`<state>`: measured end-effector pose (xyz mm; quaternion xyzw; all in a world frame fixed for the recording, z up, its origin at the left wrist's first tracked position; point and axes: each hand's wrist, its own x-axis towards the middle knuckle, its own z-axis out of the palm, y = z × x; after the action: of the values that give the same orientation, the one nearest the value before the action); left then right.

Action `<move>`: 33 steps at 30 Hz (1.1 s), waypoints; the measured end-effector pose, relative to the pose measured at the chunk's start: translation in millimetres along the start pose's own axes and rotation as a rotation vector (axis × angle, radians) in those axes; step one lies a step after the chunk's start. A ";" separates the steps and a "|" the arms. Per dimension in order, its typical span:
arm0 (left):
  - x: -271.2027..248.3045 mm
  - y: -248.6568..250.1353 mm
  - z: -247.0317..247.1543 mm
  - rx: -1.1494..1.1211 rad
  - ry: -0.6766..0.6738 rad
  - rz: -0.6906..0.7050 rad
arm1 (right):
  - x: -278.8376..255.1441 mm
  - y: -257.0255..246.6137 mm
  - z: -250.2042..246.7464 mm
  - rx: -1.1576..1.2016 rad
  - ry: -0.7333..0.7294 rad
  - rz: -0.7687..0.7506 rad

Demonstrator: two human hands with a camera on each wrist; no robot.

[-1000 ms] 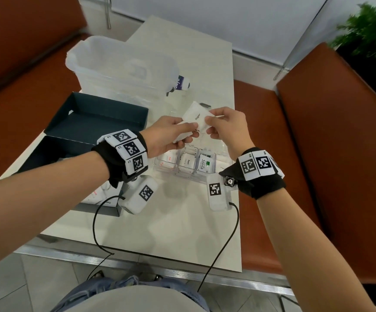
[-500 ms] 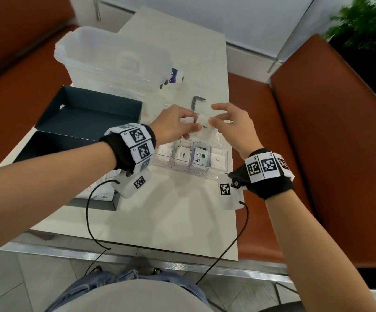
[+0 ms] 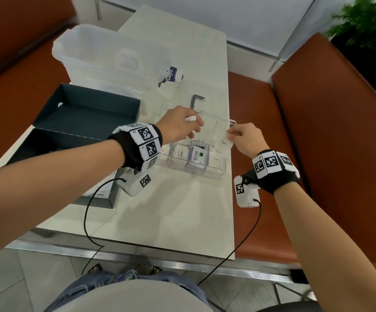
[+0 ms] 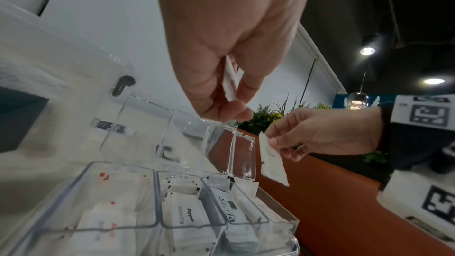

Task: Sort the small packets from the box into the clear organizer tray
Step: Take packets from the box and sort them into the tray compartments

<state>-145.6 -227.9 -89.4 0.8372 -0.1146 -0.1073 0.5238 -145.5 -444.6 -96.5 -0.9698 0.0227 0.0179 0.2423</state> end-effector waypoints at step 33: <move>-12.3 -2.0 -0.7 -0.265 -0.027 -0.163 | -22.2 -8.7 44.3 -0.217 -0.206 0.085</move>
<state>-156.9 -222.7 -90.2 0.7658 -0.0381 -0.1747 0.6178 -168.3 -415.3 -130.4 -0.9815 0.0368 0.1301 0.1359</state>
